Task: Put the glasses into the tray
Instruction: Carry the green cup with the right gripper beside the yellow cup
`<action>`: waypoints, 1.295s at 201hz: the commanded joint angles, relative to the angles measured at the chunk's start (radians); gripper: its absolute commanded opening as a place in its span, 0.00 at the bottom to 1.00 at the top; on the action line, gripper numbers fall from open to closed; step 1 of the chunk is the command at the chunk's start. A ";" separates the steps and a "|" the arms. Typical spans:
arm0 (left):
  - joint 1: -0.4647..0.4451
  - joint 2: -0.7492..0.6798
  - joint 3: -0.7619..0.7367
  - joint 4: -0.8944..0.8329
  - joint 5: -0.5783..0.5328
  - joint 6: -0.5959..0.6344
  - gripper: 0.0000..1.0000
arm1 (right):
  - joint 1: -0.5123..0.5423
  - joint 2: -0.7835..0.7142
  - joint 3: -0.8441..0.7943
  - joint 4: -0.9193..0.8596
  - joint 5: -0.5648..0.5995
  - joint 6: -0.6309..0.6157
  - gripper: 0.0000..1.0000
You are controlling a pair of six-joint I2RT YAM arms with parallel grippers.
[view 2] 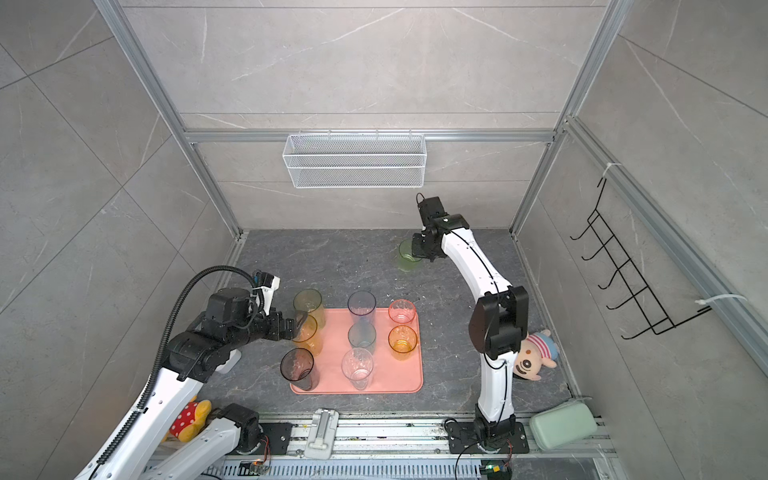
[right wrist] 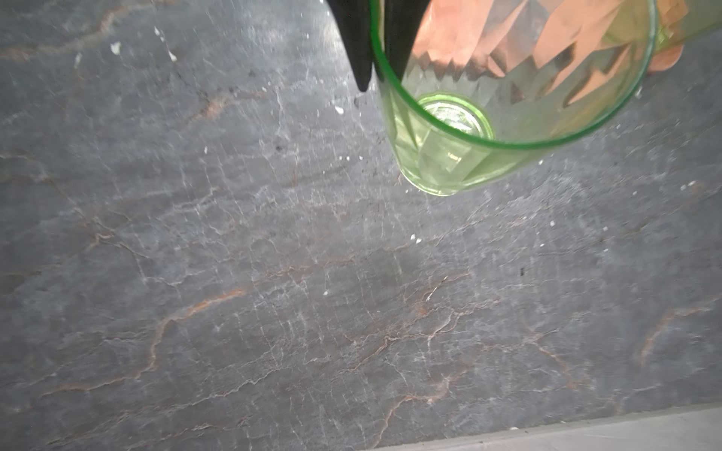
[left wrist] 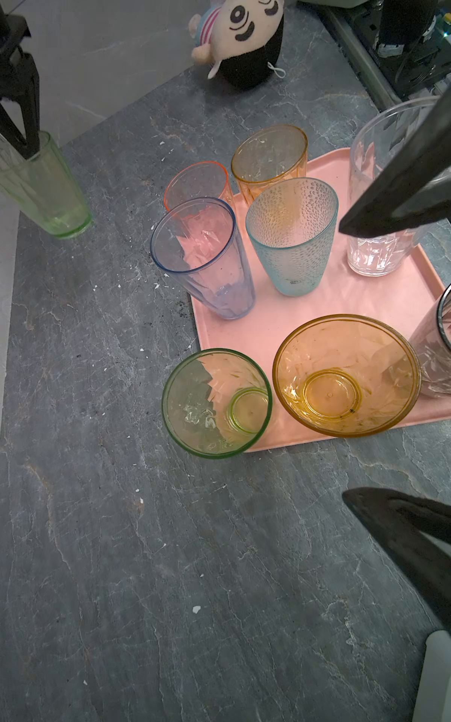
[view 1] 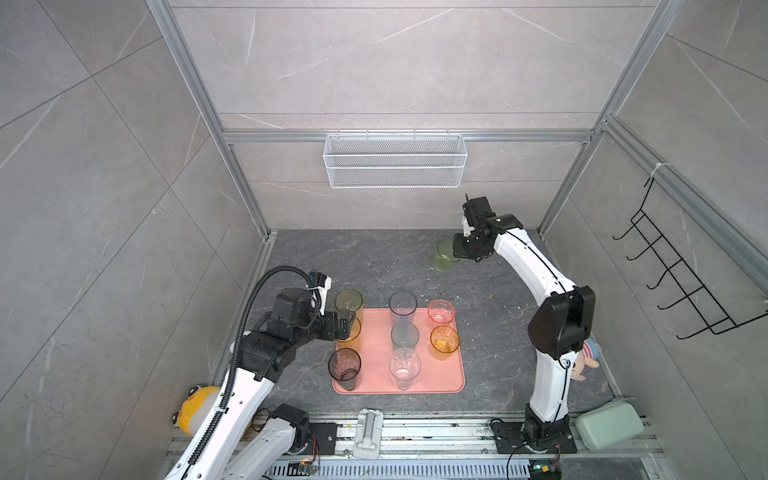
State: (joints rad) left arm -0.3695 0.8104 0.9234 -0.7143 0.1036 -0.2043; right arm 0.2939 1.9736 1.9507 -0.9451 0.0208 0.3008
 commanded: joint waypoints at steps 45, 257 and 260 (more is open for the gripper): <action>0.002 -0.008 0.027 0.001 0.006 0.010 1.00 | 0.048 -0.264 -0.192 -0.044 -0.011 -0.022 0.00; 0.003 0.008 0.030 0.001 0.013 0.003 1.00 | 0.406 -0.814 -0.566 -0.275 0.181 0.141 0.00; 0.002 0.007 0.030 0.001 0.013 0.002 1.00 | 0.409 -0.821 -0.573 -0.277 0.183 0.146 0.00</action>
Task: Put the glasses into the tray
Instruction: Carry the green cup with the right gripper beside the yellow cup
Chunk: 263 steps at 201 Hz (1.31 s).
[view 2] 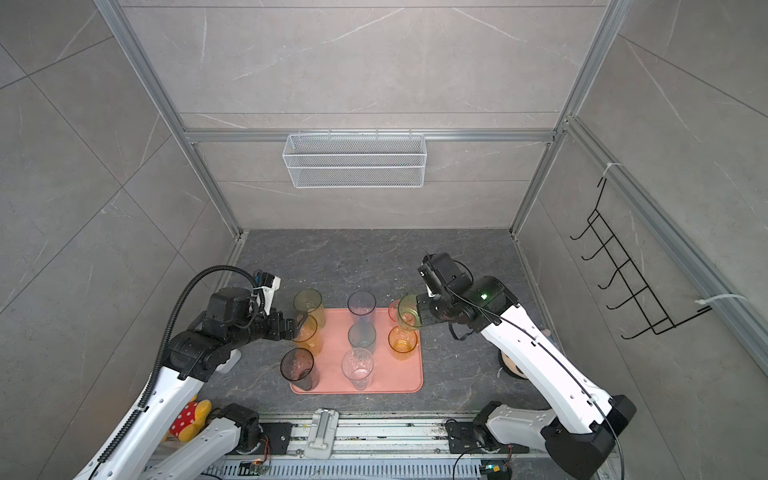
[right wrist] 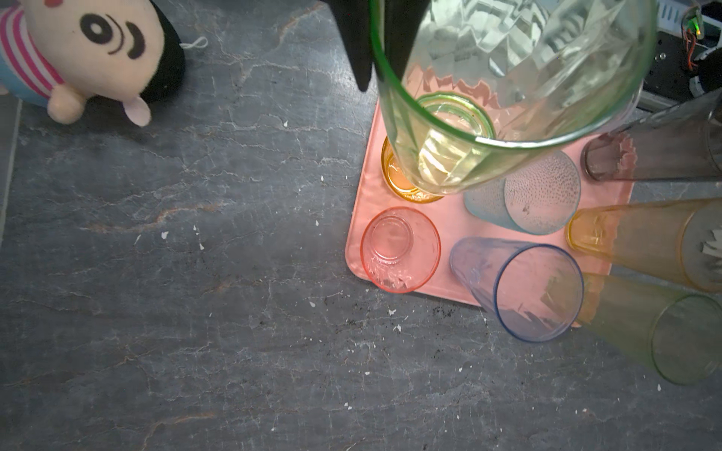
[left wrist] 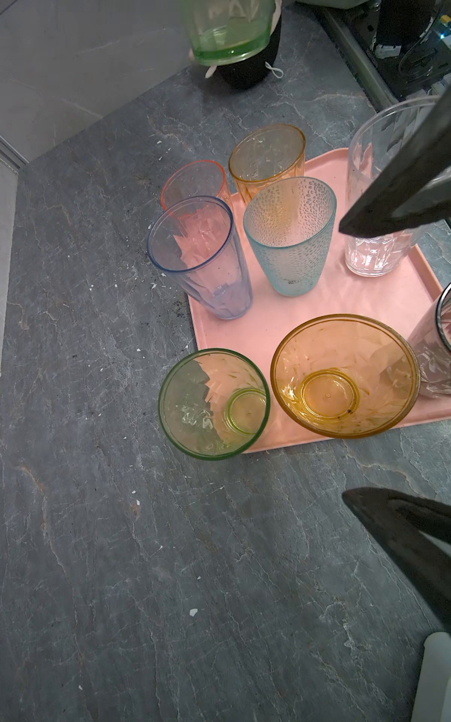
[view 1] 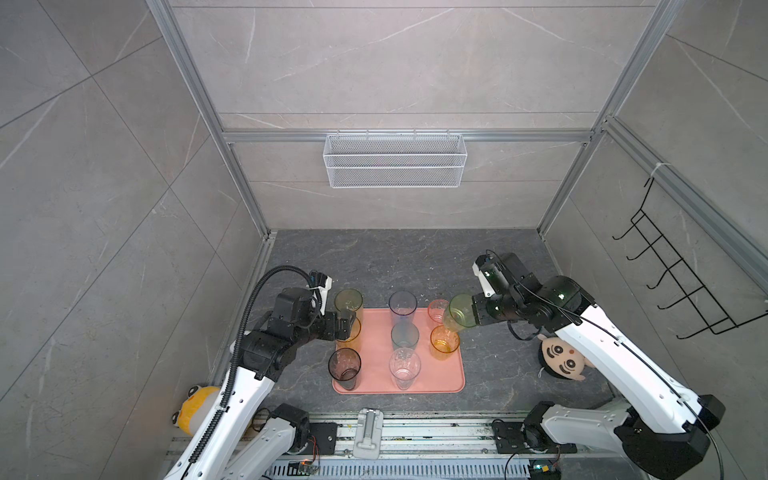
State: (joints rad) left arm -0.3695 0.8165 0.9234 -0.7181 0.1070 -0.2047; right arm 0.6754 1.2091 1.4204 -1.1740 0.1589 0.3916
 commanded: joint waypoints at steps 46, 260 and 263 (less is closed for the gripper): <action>0.003 0.011 0.031 0.006 0.013 0.000 1.00 | 0.096 -0.148 -0.154 -0.052 0.049 0.133 0.00; 0.002 0.001 0.024 0.012 0.013 -0.009 1.00 | 0.418 -0.099 -0.457 0.141 0.168 0.409 0.00; 0.002 0.001 0.024 0.012 0.013 -0.010 1.00 | 0.418 -0.097 -0.462 0.144 0.167 0.410 0.00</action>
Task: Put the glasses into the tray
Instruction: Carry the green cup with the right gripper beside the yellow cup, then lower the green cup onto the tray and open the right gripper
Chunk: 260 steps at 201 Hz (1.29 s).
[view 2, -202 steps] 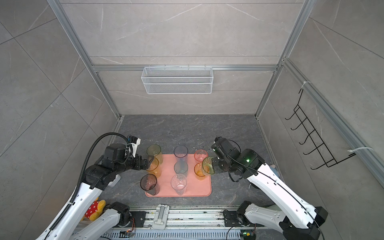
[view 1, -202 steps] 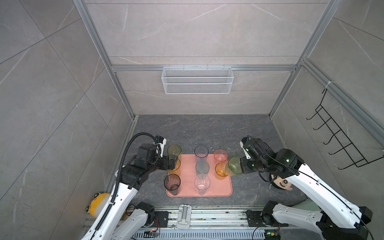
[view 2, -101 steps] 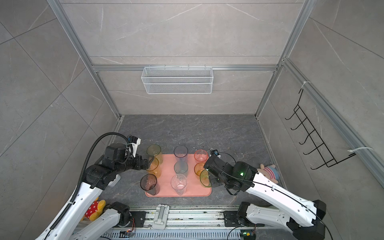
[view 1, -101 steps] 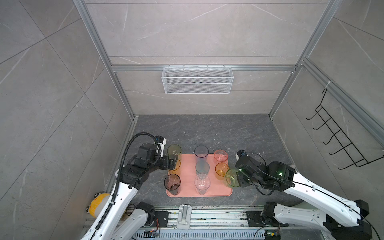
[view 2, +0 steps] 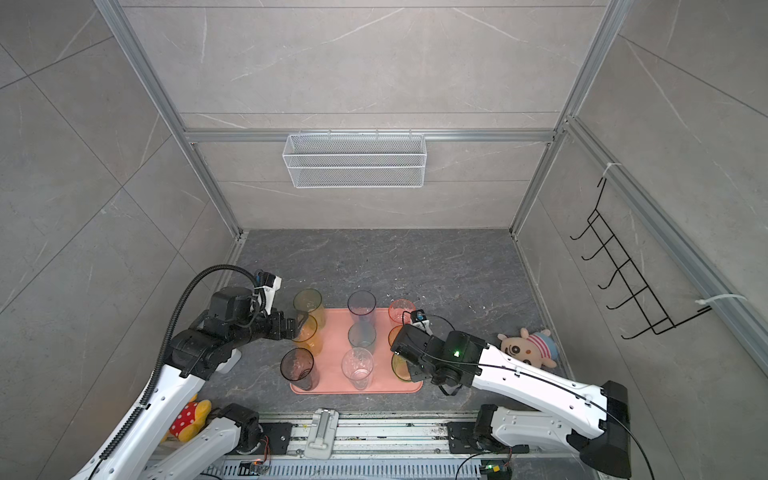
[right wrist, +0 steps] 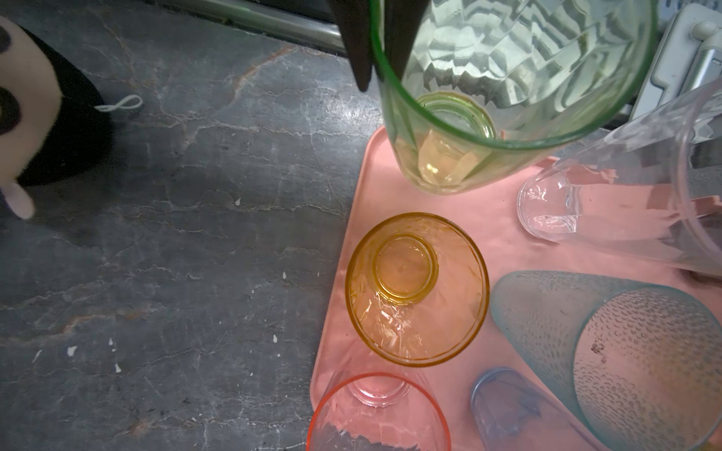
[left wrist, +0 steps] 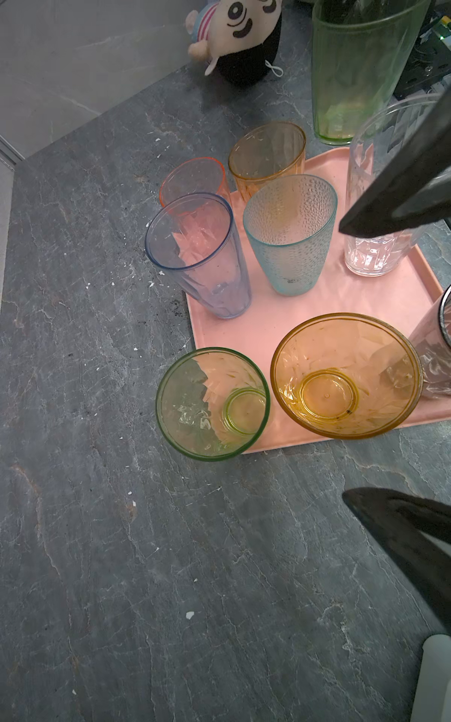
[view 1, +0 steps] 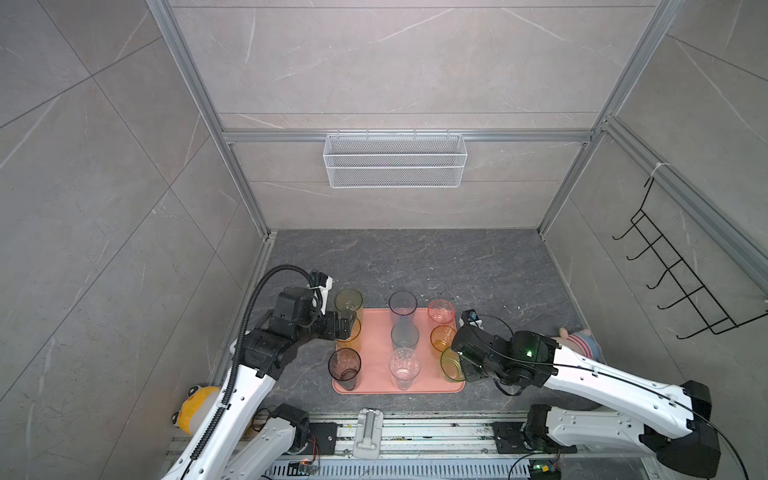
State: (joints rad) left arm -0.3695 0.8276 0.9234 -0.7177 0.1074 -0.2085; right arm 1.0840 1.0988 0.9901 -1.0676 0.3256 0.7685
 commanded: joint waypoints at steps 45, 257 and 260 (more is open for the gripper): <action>0.003 -0.004 0.025 0.011 0.015 -0.005 1.00 | 0.013 0.031 -0.073 0.073 0.000 0.045 0.00; 0.003 0.006 0.025 0.012 0.019 -0.007 1.00 | 0.014 0.129 -0.146 0.159 0.030 0.077 0.00; 0.003 0.006 0.025 0.011 0.020 -0.007 1.00 | 0.014 0.131 -0.149 0.159 0.032 0.078 0.00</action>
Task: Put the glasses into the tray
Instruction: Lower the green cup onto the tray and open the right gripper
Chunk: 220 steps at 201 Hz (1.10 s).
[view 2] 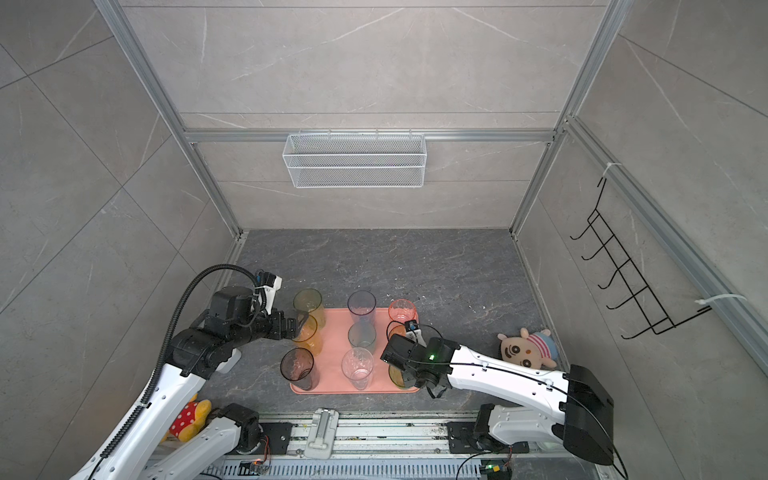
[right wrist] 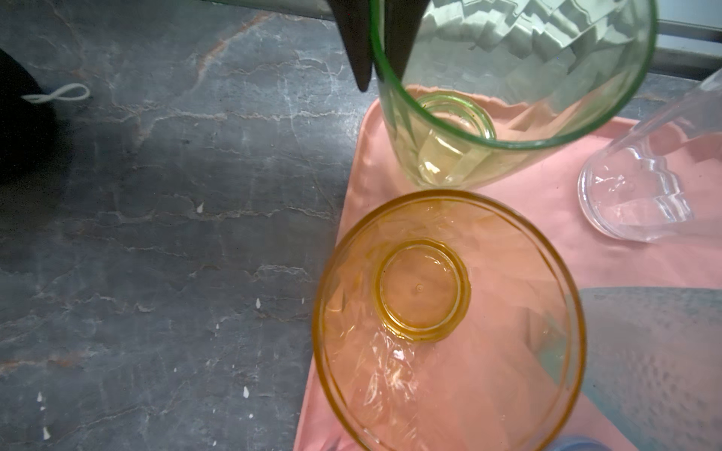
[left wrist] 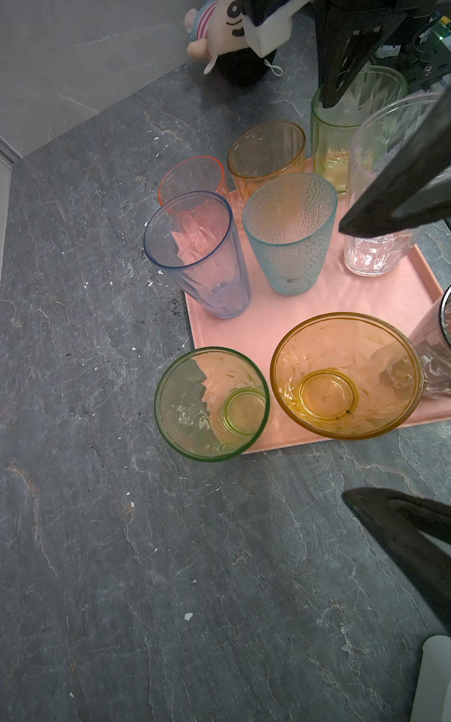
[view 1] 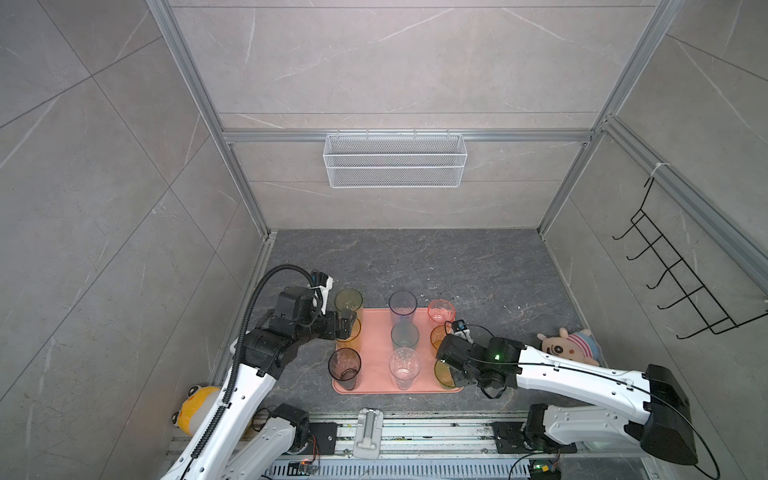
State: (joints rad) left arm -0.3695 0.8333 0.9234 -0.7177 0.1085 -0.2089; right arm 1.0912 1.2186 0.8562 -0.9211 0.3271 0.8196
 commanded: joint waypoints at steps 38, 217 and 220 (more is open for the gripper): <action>0.003 0.004 0.027 0.012 0.021 -0.007 1.00 | 0.007 0.030 -0.019 0.025 0.032 0.032 0.00; 0.003 0.003 0.026 0.012 0.023 -0.007 1.00 | 0.007 0.083 -0.028 0.034 0.033 0.068 0.14; 0.002 0.003 0.027 0.012 0.024 -0.007 1.00 | 0.007 0.084 -0.028 0.031 0.035 0.070 0.15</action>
State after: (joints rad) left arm -0.3695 0.8394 0.9234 -0.7174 0.1146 -0.2089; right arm 1.0920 1.2873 0.8356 -0.8452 0.3416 0.8688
